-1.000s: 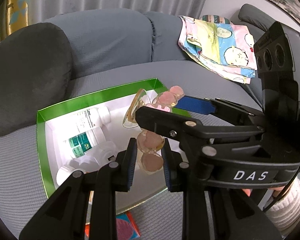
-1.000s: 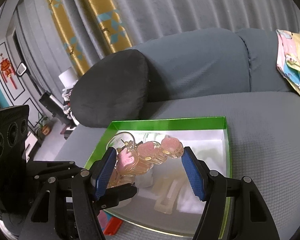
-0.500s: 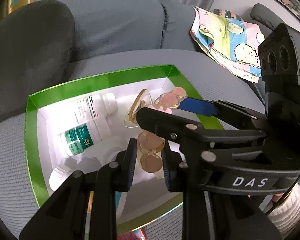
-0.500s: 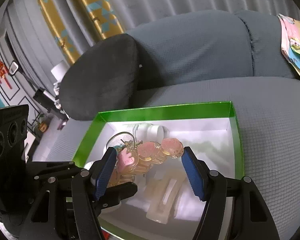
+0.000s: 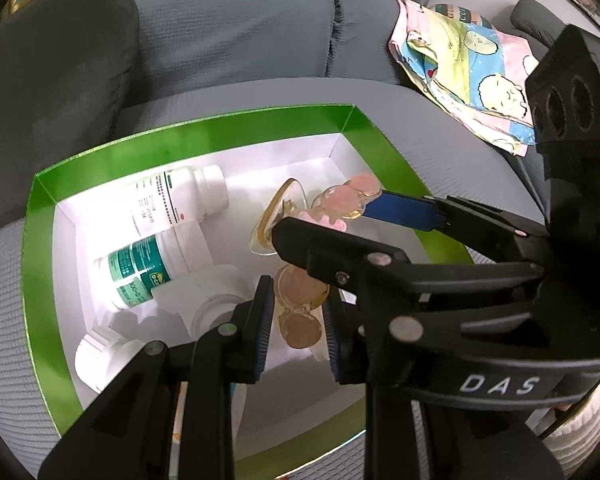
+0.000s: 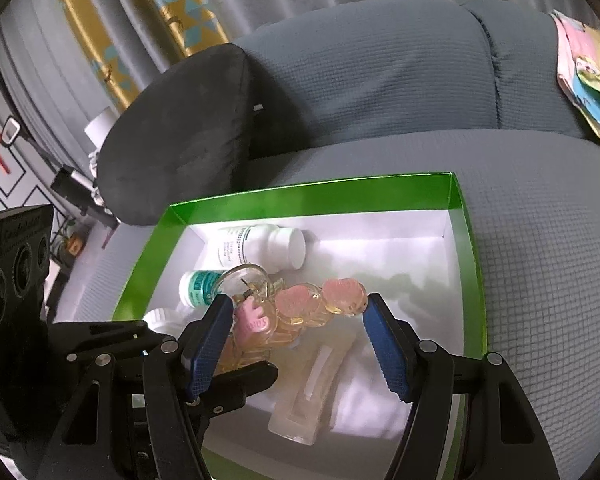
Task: Organize rigid objects
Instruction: 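Open the right tool to drop the bead chain into the box, then withdraw the right tool and move it to the red-capped pink bottle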
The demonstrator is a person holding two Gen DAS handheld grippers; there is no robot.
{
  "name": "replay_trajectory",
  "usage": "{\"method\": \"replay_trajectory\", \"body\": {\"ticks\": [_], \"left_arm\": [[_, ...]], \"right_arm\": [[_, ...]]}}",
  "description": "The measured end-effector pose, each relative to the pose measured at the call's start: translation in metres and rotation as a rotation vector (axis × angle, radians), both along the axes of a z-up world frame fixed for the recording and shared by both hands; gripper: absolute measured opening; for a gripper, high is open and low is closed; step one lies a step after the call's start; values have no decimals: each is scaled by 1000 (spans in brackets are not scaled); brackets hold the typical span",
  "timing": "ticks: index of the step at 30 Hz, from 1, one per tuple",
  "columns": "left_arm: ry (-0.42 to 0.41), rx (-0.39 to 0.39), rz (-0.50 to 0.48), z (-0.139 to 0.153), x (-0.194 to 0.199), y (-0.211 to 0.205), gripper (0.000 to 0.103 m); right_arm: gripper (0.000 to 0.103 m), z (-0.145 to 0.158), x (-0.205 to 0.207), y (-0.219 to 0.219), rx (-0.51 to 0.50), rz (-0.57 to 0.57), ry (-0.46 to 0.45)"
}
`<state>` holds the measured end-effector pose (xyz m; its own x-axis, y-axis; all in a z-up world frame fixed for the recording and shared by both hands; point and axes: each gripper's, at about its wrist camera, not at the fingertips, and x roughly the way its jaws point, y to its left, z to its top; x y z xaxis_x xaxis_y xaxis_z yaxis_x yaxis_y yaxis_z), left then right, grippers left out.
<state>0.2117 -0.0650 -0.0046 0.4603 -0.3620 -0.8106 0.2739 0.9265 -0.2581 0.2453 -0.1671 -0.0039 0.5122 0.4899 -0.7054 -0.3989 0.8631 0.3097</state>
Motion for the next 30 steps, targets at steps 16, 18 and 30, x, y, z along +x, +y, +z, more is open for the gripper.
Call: {"method": "replay_trajectory", "body": {"ticks": [16, 18, 30], "left_arm": [[-43, -4, 19, 15, -16, -11, 91], [-63, 11, 25, 21, -23, -12, 94], [-268, 125, 92, 61, -84, -9, 102]], "right_arm": [[70, 18, -22, -6, -45, -22, -51], [72, 28, -32, -10, -60, -30, -91], [88, 86, -99, -53, -67, -112, -302]]}}
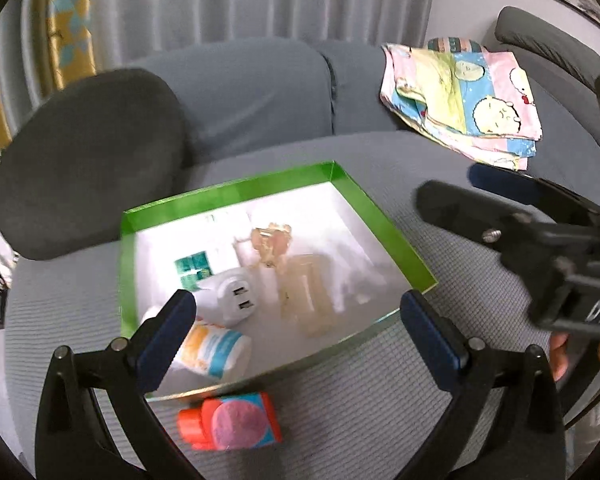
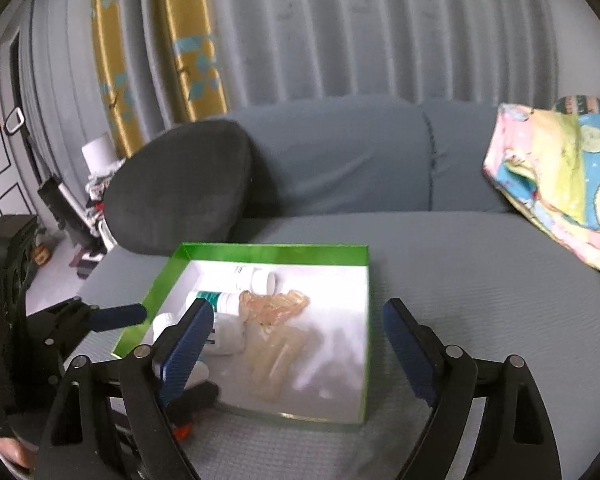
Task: Organize rigid objects
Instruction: 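Withdraw the right tool and move it to the red-capped pink bottle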
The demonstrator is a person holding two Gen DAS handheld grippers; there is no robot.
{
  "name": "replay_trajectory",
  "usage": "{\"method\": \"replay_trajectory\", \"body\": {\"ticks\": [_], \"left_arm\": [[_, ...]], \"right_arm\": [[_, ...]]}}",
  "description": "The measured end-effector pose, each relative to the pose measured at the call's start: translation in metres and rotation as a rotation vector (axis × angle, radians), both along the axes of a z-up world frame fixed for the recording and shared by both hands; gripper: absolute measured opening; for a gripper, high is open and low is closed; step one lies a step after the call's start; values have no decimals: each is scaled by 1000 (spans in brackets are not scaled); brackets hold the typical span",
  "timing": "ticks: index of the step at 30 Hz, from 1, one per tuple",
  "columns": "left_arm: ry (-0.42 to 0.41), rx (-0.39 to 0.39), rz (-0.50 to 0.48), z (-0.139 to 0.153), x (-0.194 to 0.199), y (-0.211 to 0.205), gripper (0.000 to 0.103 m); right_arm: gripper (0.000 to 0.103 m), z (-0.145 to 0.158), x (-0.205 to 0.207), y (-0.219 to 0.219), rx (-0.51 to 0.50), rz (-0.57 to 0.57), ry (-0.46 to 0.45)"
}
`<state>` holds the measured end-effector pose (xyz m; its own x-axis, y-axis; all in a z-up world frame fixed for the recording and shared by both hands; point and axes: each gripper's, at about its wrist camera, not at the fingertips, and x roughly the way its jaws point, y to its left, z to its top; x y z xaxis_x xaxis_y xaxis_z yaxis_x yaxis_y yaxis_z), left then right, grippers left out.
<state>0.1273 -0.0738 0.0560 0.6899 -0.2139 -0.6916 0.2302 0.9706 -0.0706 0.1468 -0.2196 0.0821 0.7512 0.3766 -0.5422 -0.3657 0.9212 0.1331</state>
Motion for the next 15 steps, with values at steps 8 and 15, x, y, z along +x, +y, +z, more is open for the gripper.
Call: {"method": "replay_trajectory", "body": {"ticks": [8, 15], "left_arm": [[-62, 37, 62, 17, -43, 14, 102], [-48, 76, 146, 15, -77, 37, 102]], "right_arm": [[93, 14, -43, -19, 14, 21, -30], [94, 3, -84, -9, -50, 69, -4]]}}
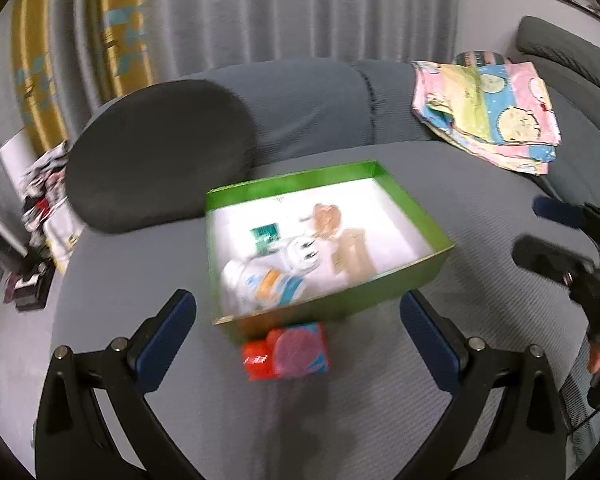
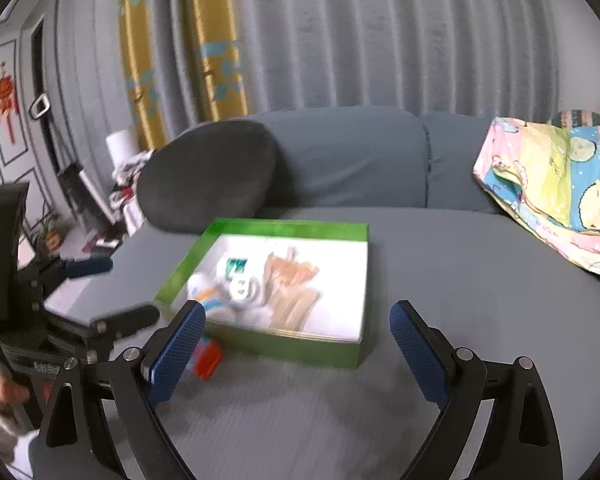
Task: Organize rigid objects
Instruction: 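Withdraw the right tool and move it to the red-capped pink bottle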
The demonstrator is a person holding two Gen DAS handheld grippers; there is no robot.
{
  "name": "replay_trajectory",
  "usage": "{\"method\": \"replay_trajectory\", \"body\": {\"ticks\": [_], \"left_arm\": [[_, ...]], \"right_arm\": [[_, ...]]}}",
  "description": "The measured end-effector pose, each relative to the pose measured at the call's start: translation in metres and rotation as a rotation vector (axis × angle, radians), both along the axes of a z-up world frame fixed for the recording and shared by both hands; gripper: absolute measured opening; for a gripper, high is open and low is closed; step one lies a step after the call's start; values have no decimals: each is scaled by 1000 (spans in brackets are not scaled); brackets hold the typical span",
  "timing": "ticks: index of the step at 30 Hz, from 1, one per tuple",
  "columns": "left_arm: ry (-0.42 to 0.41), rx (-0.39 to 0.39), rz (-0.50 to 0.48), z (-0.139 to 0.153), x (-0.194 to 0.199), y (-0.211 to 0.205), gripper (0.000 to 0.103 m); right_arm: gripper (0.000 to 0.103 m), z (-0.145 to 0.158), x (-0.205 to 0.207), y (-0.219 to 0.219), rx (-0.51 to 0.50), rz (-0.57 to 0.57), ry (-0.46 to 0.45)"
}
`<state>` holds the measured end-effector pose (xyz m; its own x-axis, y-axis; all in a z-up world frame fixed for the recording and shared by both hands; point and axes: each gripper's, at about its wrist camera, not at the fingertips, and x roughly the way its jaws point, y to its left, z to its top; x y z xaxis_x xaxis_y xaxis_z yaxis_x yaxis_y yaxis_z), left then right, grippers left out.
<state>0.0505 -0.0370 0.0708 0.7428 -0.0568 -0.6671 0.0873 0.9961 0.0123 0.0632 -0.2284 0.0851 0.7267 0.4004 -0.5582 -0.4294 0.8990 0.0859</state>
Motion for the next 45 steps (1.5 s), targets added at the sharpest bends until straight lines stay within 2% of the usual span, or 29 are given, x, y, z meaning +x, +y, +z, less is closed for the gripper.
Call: {"method": "replay_trajectory", "body": {"ticks": [5, 12, 20, 24, 30, 45], "left_arm": [[30, -15, 85, -11, -22, 20, 102], [71, -37, 137, -30, -37, 40, 102], [166, -67, 172, -66, -36, 67, 102], [205, -108, 196, -82, -32, 84, 102], [233, -149, 175, -97, -21, 91, 102], [266, -227, 98, -111, 18, 76, 102]], "right_arm": [[94, -20, -21, 20, -43, 57, 50], [94, -50, -37, 46, -92, 113, 112], [94, -89, -38, 78, -141, 147, 194], [94, -102, -35, 89, -137, 158, 226], [94, -116, -27, 105, -149, 180, 251], [94, -136, 2, 133, -167, 230, 267]]}}
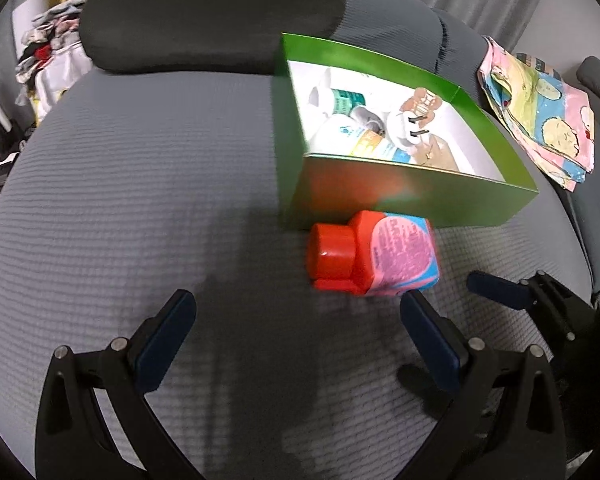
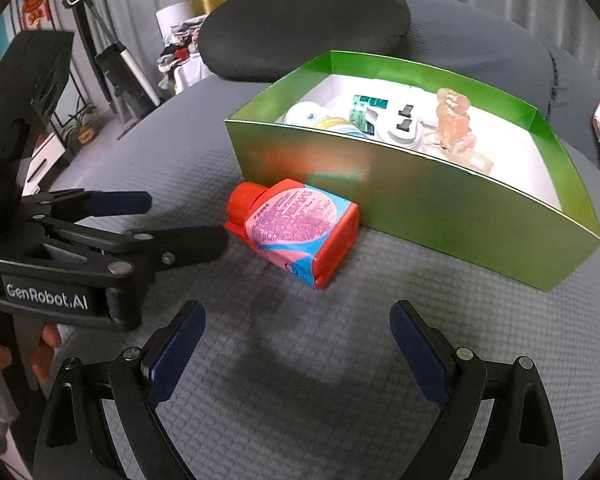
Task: Organize rigid objects
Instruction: 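Withdraw the right tool and move it to the red-capped pink bottle, then close the right tool around the red-capped pink bottle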
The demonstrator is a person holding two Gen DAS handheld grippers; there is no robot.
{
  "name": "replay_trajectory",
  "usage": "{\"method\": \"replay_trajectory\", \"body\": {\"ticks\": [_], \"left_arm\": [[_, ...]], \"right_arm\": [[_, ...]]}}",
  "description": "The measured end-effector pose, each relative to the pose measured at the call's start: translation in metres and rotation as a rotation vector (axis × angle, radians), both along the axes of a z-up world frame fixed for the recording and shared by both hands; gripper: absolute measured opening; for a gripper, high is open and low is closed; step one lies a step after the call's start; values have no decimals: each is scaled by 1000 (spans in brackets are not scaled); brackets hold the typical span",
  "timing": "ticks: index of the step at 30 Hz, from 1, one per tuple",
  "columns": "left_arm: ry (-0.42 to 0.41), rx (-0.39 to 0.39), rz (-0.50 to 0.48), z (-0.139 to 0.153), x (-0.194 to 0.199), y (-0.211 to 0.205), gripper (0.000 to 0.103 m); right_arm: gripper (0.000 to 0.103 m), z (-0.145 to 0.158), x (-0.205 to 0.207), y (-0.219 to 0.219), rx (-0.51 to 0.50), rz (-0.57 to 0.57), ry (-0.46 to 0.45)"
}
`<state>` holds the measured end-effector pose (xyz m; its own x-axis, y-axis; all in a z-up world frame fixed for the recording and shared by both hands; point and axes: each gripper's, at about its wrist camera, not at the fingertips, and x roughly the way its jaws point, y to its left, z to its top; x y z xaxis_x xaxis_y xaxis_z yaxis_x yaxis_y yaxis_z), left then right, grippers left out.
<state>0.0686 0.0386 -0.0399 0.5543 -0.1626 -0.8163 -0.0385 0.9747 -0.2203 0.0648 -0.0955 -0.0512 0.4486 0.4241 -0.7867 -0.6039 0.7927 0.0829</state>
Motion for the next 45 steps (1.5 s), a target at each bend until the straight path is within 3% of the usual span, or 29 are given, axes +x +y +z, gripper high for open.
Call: {"method": "replay_trajectory", "body": {"ticks": [8, 13, 15, 25, 45], "left_arm": [[6, -59, -87, -5, 13, -8, 101], [8, -67, -106, -6, 18, -11, 94], [8, -80, -116, -7, 20, -11, 91], [8, -127, -156, -8, 22, -11, 82], [-23, -56, -195, -5, 27, -30, 80]], "right_arm": [[94, -4, 10, 7, 24, 26, -3], [87, -6, 20, 10, 35, 34, 7], [80, -7, 24, 12, 40, 44, 15], [67, -12, 35, 21, 56, 71, 38], [54, -16, 39, 16, 64, 70, 43]]}}
